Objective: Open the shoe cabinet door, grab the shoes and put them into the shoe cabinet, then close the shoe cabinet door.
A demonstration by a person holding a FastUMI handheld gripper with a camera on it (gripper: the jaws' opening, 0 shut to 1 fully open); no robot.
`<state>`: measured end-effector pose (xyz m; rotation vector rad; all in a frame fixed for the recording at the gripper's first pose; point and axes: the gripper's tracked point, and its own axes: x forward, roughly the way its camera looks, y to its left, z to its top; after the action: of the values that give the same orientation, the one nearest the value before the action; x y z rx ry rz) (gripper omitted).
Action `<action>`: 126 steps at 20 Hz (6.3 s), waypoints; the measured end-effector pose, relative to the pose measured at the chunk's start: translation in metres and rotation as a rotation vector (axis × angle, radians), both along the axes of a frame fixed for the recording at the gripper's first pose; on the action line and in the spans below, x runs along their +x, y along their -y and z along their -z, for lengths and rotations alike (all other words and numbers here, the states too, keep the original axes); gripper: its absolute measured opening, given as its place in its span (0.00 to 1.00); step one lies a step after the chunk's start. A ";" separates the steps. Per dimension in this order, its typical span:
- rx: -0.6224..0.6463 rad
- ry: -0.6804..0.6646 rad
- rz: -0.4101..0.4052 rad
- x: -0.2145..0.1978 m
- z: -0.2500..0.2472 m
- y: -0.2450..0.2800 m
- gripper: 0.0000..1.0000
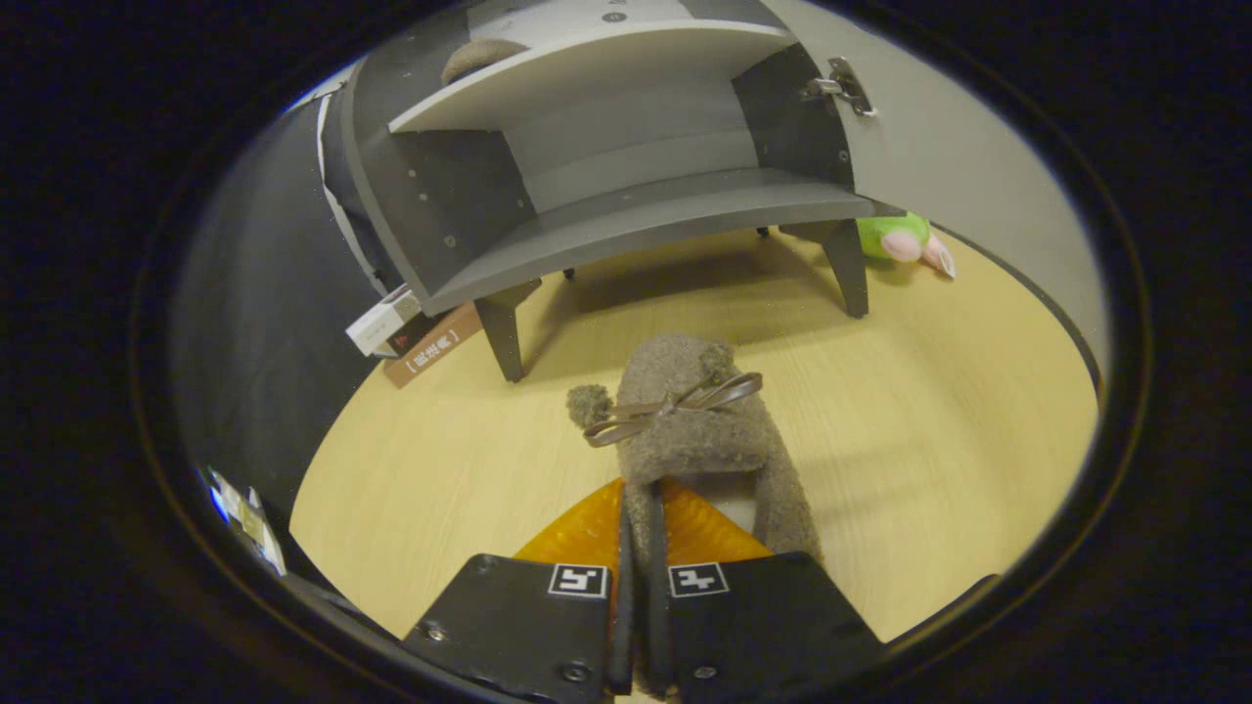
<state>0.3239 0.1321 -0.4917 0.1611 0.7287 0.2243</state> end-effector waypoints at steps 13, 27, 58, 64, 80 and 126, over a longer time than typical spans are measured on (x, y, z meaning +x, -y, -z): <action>-0.082 0.196 -0.045 -0.043 -0.149 0.006 0.10; -0.170 0.489 -0.060 0.001 -0.410 0.000 0.10; -0.322 0.514 0.033 0.302 -0.366 -0.018 0.15; -0.320 0.512 0.046 0.301 -0.365 -0.019 0.38; -0.333 0.538 0.140 0.176 -0.421 -0.002 1.00; -0.298 0.798 0.191 -0.170 -0.568 0.420 1.00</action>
<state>0.1544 -0.2881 0.0761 -0.1435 -0.0539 -0.0153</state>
